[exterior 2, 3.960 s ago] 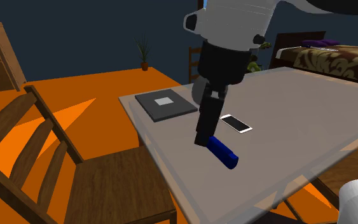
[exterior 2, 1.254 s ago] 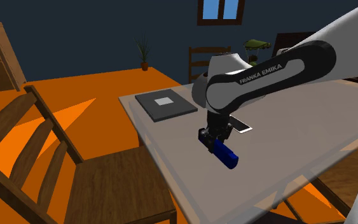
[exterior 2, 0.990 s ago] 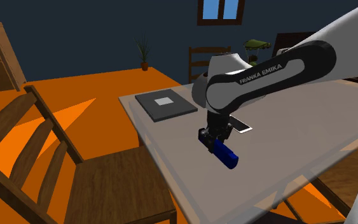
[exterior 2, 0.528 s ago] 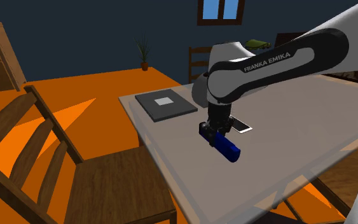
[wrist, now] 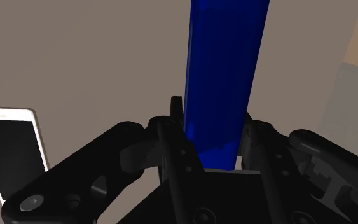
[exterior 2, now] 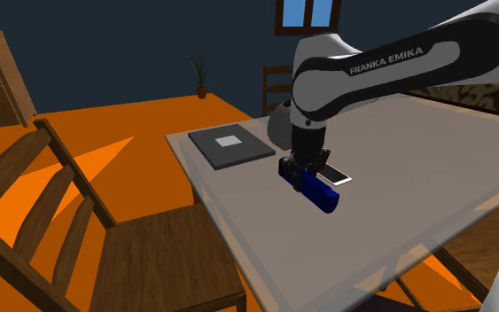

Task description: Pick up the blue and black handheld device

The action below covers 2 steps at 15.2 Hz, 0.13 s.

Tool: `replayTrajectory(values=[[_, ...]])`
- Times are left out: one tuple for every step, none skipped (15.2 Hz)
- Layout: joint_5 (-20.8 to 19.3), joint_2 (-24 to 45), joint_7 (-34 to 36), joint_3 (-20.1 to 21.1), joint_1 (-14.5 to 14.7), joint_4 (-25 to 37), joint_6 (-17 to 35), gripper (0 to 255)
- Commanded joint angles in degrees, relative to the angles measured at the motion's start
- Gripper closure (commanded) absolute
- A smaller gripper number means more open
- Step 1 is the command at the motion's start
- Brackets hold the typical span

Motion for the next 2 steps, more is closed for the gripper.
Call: replayTrajectory(values=[[0.1,0.0,0.0,0.1,0.1,0.9,-1.0,255],[0.1,0.0,0.0,0.1,0.1,0.9,-1.0,255]])
